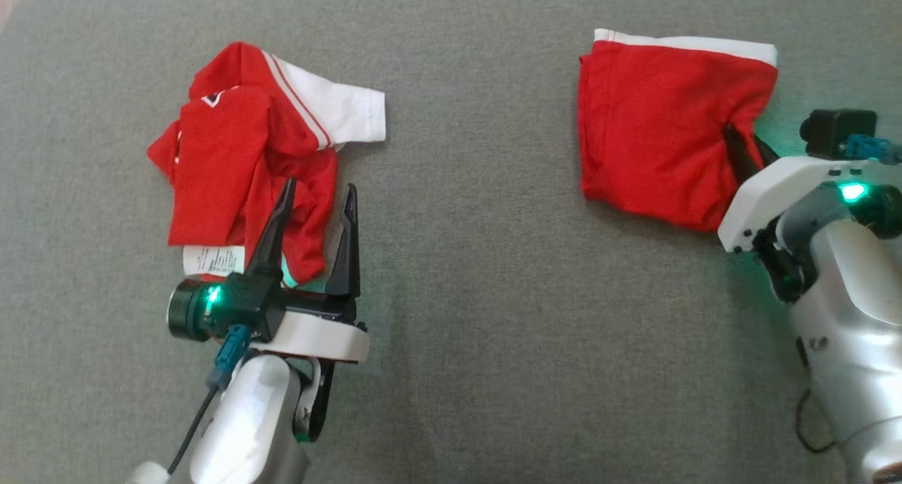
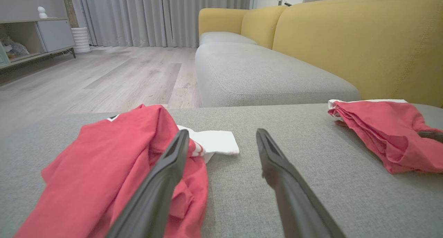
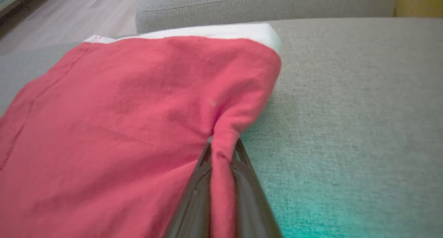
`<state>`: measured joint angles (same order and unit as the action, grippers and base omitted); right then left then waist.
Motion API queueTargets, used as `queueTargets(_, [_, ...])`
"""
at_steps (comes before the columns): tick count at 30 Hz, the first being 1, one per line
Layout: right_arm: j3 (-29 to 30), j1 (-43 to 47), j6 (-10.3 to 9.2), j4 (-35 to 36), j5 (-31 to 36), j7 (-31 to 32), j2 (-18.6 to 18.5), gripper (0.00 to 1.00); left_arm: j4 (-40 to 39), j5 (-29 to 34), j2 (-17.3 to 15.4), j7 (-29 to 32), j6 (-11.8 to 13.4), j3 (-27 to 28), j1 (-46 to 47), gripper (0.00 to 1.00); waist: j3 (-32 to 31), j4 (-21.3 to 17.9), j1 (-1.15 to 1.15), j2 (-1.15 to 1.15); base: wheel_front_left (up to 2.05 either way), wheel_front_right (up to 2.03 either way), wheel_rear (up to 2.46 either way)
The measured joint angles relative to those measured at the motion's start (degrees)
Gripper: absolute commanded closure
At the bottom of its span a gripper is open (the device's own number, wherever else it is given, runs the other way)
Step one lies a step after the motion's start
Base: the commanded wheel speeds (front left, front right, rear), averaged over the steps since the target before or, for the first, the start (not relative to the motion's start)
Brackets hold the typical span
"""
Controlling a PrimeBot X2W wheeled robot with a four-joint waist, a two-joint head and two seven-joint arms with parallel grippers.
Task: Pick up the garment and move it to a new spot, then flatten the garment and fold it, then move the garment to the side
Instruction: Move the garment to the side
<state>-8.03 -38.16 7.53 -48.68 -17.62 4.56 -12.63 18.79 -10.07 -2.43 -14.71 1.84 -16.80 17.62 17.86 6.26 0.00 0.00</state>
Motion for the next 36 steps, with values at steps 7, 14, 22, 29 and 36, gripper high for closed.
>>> queueTargets(7, [-8.3,0.1,0.0,0.1,0.6,-2.1,-7.7,1.0,0.3,0.0,0.0,0.0,0.2,0.2,-0.1,0.0,-2.2,-1.7,0.0,0.0,0.0,0.0,0.0])
queueTargets(14, [-14.8,0.2,0.0,1.7,2.8,-1.5,-21.2,1.0,-0.3,0.0,0.0,0.0,0.2,0.2,-0.1,0.0,-2.1,-2.9,0.0,0.0,0.0,0.0,0.0])
queueTargets(22, [-15.3,0.0,0.0,-1.9,4.6,-1.8,-32.2,1.0,-0.7,0.0,0.0,0.0,0.1,0.2,0.3,0.0,1.5,-2.3,0.0,0.0,0.0,0.0,0.0])
queueTargets(29, [-12.4,-3.0,0.0,-5.3,7.8,-4.3,-33.1,1.0,-0.9,0.0,0.0,0.0,0.1,0.3,2.5,0.0,4.4,-1.1,0.01,0.0,0.0,0.0,0.0])
queueTargets(36, [-7.2,-5.4,0.0,-9.5,11.0,-5.0,-31.6,0.0,-0.7,0.0,0.0,0.0,0.1,0.3,2.7,0.0,4.7,-0.7,0.01,0.0,0.0,0.0,0.0])
